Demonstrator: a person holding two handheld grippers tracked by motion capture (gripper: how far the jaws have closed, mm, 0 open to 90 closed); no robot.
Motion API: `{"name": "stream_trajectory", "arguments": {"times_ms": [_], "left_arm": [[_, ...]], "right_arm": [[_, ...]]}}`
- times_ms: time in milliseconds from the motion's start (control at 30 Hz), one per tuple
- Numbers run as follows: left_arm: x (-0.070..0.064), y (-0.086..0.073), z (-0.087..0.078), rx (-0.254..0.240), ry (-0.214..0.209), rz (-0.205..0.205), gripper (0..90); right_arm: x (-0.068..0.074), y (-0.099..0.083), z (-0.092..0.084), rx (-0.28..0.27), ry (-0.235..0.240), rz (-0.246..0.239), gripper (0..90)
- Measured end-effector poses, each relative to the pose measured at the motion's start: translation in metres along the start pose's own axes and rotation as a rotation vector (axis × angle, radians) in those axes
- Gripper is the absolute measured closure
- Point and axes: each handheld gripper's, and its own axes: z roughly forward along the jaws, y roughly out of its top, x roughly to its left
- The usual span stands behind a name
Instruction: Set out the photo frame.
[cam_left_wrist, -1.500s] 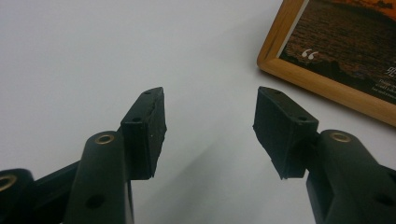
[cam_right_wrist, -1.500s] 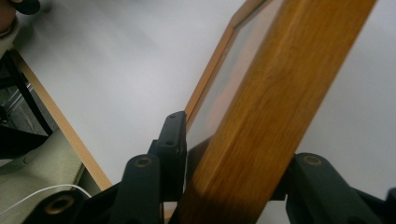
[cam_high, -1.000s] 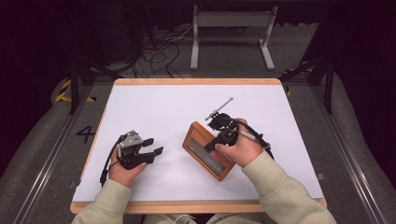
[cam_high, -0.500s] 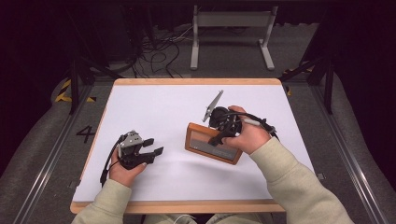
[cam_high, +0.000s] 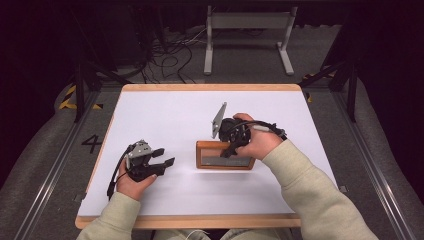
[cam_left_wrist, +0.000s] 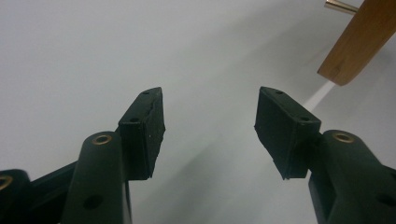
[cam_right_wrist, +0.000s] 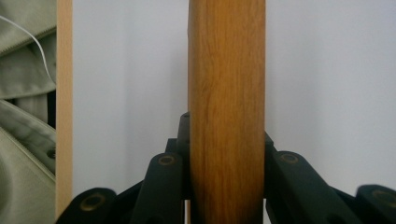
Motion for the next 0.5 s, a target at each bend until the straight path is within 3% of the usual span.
{"name": "stream_trajectory", "arguments": {"times_ms": [167,500], "left_arm": [[0.0,0.0,0.0,0.004,0.003,0.003,41.9],[0.001,0.0,0.0,0.007,0.004,0.003,41.0]], "right_arm": [[-0.005,0.0,0.011,0.015,0.025,-0.041,74.1],[-0.017,-0.005,0.028,0.002,0.072,-0.015,73.9]]}}
